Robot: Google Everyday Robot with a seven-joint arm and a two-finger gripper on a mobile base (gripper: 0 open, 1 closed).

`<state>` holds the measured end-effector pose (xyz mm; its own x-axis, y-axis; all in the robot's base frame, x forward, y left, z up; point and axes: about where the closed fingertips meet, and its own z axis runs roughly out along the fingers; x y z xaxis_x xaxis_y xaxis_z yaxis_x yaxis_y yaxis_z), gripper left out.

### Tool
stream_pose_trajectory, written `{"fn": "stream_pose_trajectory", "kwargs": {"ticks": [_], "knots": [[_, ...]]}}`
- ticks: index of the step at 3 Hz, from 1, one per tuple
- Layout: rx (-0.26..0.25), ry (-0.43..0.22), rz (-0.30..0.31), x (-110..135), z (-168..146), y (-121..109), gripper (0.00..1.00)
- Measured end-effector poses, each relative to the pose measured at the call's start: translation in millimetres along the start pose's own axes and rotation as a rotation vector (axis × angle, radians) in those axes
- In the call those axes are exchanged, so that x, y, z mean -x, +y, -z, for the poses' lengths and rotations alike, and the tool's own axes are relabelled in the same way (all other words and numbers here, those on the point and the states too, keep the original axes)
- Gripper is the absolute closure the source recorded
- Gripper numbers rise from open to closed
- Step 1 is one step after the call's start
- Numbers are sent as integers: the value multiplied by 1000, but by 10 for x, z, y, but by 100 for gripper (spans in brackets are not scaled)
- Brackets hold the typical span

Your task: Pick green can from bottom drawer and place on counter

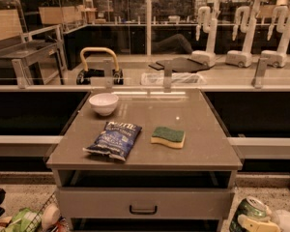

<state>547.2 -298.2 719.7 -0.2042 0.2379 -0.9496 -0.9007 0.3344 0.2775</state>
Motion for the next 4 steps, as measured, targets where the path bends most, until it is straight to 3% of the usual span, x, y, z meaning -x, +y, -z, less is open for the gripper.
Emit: {"fn": "stream_pose_trajectory", "kwargs": {"ticks": [1, 2, 3, 4], "knots": [[0, 0, 0, 1, 0, 0, 100], [-37, -18, 21, 306, 38, -119, 100], [-123, -36, 32, 928, 138, -350, 100], [-212, -51, -2, 1551, 311, -622, 100]]}}
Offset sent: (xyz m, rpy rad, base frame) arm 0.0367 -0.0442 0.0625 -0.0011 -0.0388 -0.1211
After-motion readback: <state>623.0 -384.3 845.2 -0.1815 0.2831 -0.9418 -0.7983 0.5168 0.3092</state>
